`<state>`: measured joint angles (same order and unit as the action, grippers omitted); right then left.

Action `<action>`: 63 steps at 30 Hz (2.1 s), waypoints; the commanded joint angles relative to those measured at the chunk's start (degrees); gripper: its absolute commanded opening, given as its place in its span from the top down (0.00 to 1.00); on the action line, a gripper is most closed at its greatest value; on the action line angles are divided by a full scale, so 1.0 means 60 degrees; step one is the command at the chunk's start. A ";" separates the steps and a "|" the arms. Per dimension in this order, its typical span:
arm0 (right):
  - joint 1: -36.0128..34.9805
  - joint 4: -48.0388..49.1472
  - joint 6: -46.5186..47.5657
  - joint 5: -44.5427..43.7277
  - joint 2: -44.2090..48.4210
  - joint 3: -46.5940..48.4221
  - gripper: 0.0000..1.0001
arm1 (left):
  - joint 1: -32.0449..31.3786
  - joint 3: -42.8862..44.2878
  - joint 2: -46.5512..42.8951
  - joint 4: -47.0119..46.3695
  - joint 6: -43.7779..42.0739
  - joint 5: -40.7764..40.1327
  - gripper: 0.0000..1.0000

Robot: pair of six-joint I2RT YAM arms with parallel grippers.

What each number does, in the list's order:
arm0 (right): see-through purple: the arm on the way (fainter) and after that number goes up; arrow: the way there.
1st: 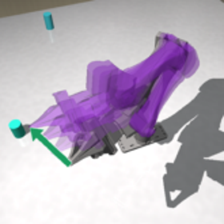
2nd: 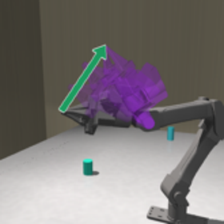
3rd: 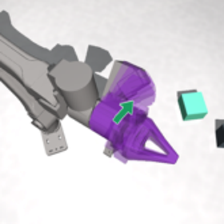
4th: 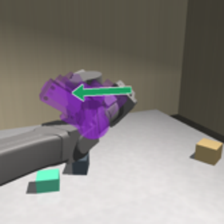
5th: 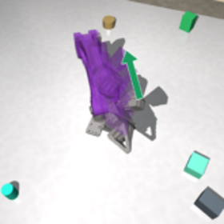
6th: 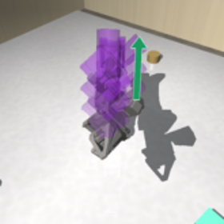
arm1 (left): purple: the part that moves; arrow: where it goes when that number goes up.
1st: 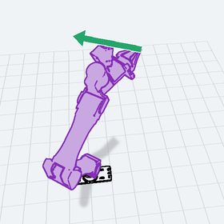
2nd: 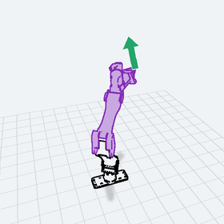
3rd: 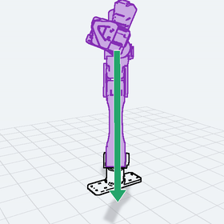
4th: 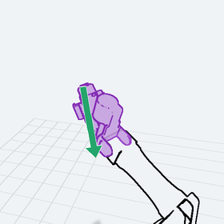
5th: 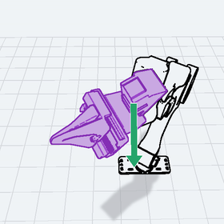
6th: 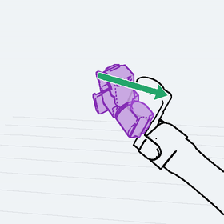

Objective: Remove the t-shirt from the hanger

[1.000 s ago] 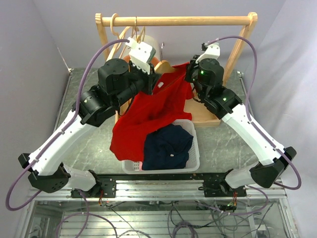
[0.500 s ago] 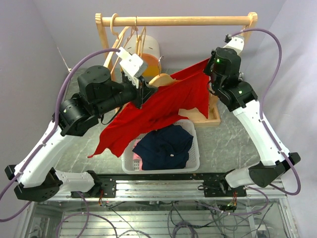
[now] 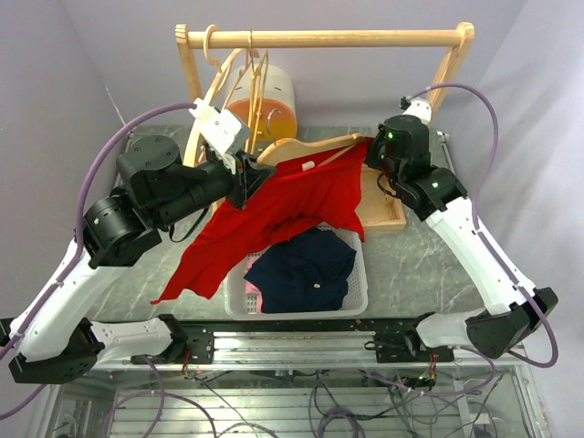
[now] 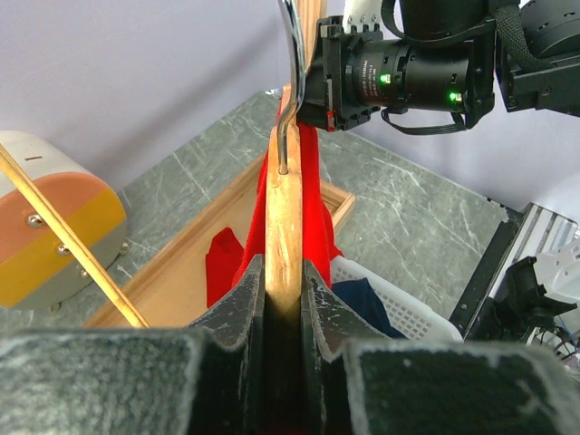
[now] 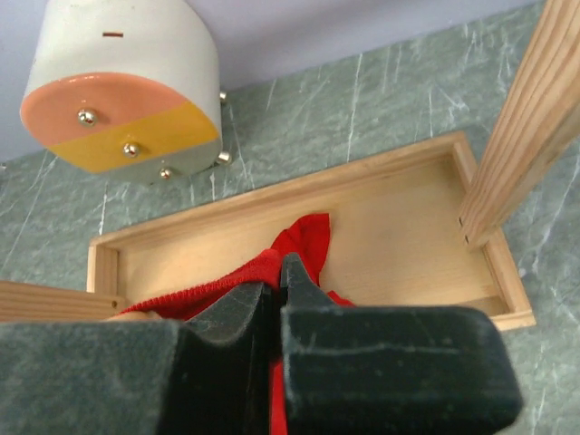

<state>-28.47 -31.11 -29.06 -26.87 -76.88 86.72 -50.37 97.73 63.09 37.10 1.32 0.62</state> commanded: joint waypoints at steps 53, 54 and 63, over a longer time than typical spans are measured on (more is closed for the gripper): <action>-0.5029 -0.0058 0.0759 0.0091 0.2742 -0.1948 1.00 | 0.0797 0.2885 0.5398 -0.5649 0.0817 -0.3340 0.93; -0.5019 -0.0077 0.0786 0.0058 0.2767 -0.1975 1.00 | 0.0937 0.2906 0.5465 -0.5635 0.0876 -0.3319 0.93; -0.5036 -0.0355 0.0949 -0.0032 0.2752 -0.1928 1.00 | 0.1673 0.3042 0.5923 -0.5561 0.1407 -0.2826 0.93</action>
<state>-58.30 -32.10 -23.75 -25.50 -60.86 75.09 -41.76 112.14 98.04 6.87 7.29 -18.31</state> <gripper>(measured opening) 0.009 0.202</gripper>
